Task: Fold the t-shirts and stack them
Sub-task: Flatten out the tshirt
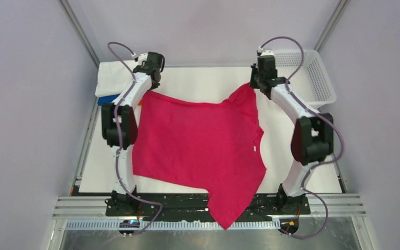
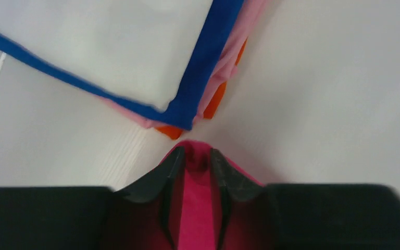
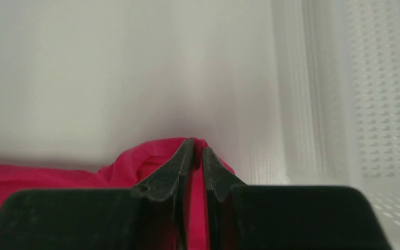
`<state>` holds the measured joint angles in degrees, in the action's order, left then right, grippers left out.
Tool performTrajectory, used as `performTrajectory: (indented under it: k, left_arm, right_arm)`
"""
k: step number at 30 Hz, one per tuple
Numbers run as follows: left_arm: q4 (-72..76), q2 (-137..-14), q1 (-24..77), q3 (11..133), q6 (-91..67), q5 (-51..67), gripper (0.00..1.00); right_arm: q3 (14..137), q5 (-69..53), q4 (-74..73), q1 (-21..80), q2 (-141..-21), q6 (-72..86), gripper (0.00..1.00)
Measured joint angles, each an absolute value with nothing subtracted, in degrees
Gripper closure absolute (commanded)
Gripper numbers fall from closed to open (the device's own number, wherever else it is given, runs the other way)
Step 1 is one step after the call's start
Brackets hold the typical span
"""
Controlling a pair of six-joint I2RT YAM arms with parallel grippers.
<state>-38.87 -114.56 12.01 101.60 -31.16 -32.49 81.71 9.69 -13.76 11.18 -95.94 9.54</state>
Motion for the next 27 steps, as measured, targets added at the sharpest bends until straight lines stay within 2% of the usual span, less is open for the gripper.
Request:
performTrajectory:
  k: [1, 2, 3, 5, 8, 12, 16, 22, 27]
  left_arm:
    - [-40.5, -119.9, 11.8, 107.0, -31.1, -32.5, 0.26]
    - [-44.2, -126.2, 11.6, 114.9, -31.0, -32.4, 0.06]
    - [-46.1, -129.8, 11.5, 119.7, -31.6, -32.4, 0.01]
    - [-50.1, -135.5, 11.5, 129.0, -31.6, -32.1, 0.00]
    - [-51.8, -134.1, 11.5, 128.9, -31.8, -31.3, 0.00]
    - [-48.4, -122.9, 11.5, 115.4, -32.1, -28.1, 0.00]
    - [-46.4, -111.2, 11.5, 104.7, -32.5, -23.7, 0.00]
    - [-41.7, -98.4, 11.5, 88.7, -33.9, -16.4, 0.00]
    - [-36.8, -92.9, 11.6, 72.9, -35.3, -8.6, 0.00]
  right_arm:
    - [83.8, 9.2, -14.3, 11.2, -101.0, 10.2, 0.54]
    - [87.1, 8.8, -15.6, 11.2, -106.5, 10.6, 0.41]
    - [91.3, 8.4, -17.3, 11.2, -111.6, 11.1, 0.23]
    - [99.8, 8.1, -19.8, 11.2, -119.9, 12.0, 0.06]
    - [106.3, 7.6, -22.7, 11.2, -124.8, 12.4, 0.02]
    - [104.6, 6.7, -23.8, 11.2, -122.1, 13.4, 0.01]
    - [94.9, 3.6, -23.4, 11.1, -114.1, 15.3, 0.04]
    - [77.0, -3.9, -21.1, 11.3, -101.2, 19.2, 0.05]
    - [63.2, -5.2, -22.0, 13.1, -93.1, 22.0, 0.05]
